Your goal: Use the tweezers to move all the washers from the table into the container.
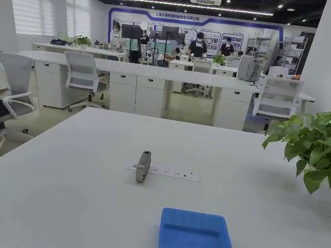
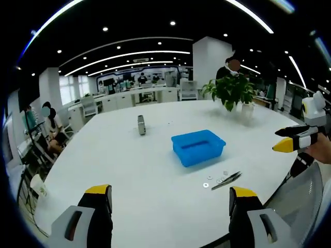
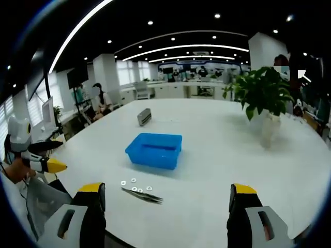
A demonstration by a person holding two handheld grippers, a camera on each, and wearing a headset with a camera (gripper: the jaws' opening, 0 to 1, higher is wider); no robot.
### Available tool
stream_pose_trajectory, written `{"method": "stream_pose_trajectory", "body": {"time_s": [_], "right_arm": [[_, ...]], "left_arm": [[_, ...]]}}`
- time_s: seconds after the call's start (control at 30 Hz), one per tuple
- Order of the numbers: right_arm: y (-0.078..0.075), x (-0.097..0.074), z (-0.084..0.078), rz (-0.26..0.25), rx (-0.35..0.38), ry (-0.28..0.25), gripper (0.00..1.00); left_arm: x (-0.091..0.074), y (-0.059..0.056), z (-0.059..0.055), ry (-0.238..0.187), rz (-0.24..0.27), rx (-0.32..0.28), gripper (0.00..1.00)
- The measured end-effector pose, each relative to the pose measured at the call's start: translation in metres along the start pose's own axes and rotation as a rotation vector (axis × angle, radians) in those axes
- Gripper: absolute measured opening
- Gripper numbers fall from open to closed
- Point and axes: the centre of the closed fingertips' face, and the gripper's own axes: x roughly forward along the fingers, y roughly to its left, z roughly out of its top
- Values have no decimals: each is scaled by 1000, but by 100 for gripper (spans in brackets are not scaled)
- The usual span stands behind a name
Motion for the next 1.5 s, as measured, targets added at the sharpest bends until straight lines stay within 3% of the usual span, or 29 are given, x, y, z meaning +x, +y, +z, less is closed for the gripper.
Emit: {"method": "stream_pose_trajectory", "body": {"time_s": [0.43,0.6,0.87,1.27,1.5], "right_arm": [[4,7,-2,21,-10,14,99],[6,9,-2,26,-18,19,99],[9,17,-5,26,-22,30,98],[7,29,-8,20,-32,57,97],[7,38,-14,30,-46,95,97]], "left_arm": [[5,-7,-1,10,-34,8,95],[8,-5,-1,7,-22,23,95],[16,-15,-2,23,-75,52,88],[35,-18,-1,35,-113,79,83],[46,-26,-7,74,-192,116,73]]}}
